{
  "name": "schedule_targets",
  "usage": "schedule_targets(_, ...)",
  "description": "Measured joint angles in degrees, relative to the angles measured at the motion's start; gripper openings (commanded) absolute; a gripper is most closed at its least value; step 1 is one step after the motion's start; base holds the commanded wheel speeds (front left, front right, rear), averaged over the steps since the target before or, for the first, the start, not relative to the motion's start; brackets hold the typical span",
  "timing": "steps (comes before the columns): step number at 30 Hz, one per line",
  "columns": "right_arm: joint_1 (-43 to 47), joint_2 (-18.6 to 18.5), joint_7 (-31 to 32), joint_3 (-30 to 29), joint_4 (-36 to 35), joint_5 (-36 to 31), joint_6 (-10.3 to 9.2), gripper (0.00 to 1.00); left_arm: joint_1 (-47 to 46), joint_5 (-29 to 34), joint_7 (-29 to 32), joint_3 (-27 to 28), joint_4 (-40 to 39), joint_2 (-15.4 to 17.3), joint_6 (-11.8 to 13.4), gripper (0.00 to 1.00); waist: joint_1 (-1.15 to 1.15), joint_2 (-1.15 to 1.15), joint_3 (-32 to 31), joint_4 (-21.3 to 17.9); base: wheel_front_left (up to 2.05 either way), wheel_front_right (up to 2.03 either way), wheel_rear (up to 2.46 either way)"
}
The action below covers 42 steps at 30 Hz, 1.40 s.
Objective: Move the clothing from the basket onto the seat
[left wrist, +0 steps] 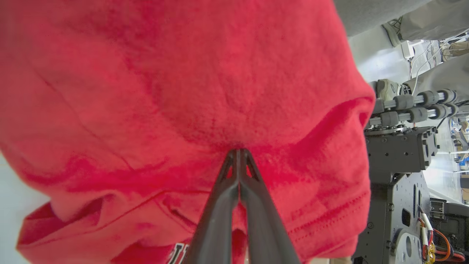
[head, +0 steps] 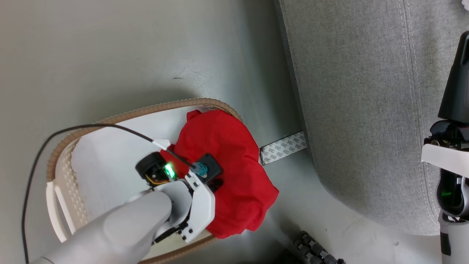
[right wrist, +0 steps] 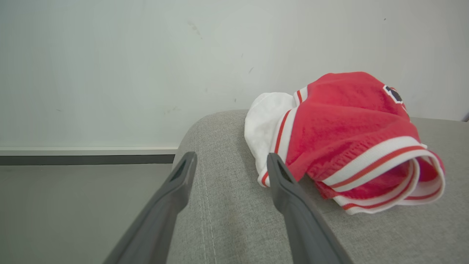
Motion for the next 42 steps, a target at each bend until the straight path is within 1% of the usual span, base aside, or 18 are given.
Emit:
schedule_targets(7, -0.5, 0.0, 0.0, -0.3, 0.6, 0.1, 0.00, 1.00, -0.1, -1.0, -1.1, 0.0, 0.2, 0.7, 0.0, 0.00, 0.00, 0.00, -0.9, -0.1, 0.00, 0.00, 0.00)
schedule_targets(13, -0.4, 0.0, 0.0, -2.4, 0.6, -0.9, 0.00, 1.00, 0.1, -2.8, -5.5, 0.0, 1.7, 0.1, 0.0, 0.00, 0.00, 0.00, -3.6, 0.9, 0.00, 0.00, 0.00)
schedule_targets(22, 2.4, 0.0, 0.0, -4.1, 1.9, -3.4, 0.00, 1.00, 0.5, -5.8, -15.0, 0.0, 5.4, -3.0, 0.0, 0.00, 0.00, 0.00, -10.0, 4.1, 0.00, 0.00, 0.00)
schedule_targets(27, 3.9, 0.1, 0.0, -3.9, 3.0, -4.2, 0.00, 1.00, 0.8, -8.1, -20.2, 0.0, 8.0, -5.0, 0.0, 0.00, 0.00, 0.00, -14.8, 5.9, 0.00, 0.00, 0.00)
schedule_targets(31, 5.4, 0.1, 0.0, -3.2, 4.2, -5.0, 0.00, 1.00, 1.3, -9.3, -22.8, 0.7, 10.2, -6.4, 0.0, 0.00, 0.00, 0.00, -19.0, 7.2, 0.00, 0.00, 0.00)
schedule_targets(32, 5.8, 0.1, 0.0, -2.9, 4.5, -5.2, 0.00, 1.00, 1.6, -9.7, -23.3, 1.1, 10.6, -6.7, 0.0, 0.17, 0.00, 0.00, -20.1, 7.5, 0.00, 0.00, 0.00)
schedule_targets(33, 6.2, 0.0, 0.0, -2.5, 5.1, -5.4, 0.00, 1.00, 1.9, -10.2, -23.6, 1.7, 10.9, -6.9, 0.0, 0.40, 0.00, 0.00, -21.2, 7.8, 0.00, 0.00, 0.00)
schedule_targets(34, 6.5, 0.0, 0.0, -2.2, 5.7, -5.5, 0.00, 1.00, 2.3, -10.2, -23.9, 2.5, 11.2, -7.1, 0.0, 0.88, 0.00, 0.00, -22.3, 8.2, 0.00, 0.00, 0.00)
schedule_targets(35, 6.8, -0.1, 0.0, -1.8, 6.1, -5.5, 0.00, 1.00, 2.5, -10.3, -24.0, 3.5, 11.3, -7.3, 0.4, 1.00, 0.00, 0.00, -23.4, 8.5, 0.00, 0.00, 0.00)
schedule_targets(38, 7.7, -1.0, 0.0, -0.7, 7.7, -5.5, 0.00, 1.00, 3.8, -10.2, -24.2, 7.3, 10.1, -7.4, 1.1, 1.00, -0.01, 0.00, -26.6, 9.6, 0.00, 0.00, 0.00)
schedule_targets(39, 7.9, -1.2, 0.0, -0.3, 8.0, -5.5, 0.00, 1.00, 4.2, -9.9, -24.3, 9.1, 8.9, -7.2, 1.6, 1.00, 0.00, 0.00, -27.6, 10.0, 0.00, 0.00, 0.00)
schedule_targets(40, 8.4, -1.6, 0.0, 0.4, 8.9, -5.5, 0.00, 1.00, 5.3, -8.1, -24.3, 12.7, 6.4, -6.7, 2.3, 1.00, 0.00, 0.00, -29.6, 10.8, 0.00, 0.00, 0.00)
schedule_targets(42, 8.8, -2.4, 0.0, 0.9, 9.6, -5.1, 0.00, 1.00, 7.4, -7.0, -24.3, 16.2, 4.0, -6.2, 3.2, 1.00, -0.01, 0.00, -31.5, 11.6, 0.00, 0.00, 0.00)
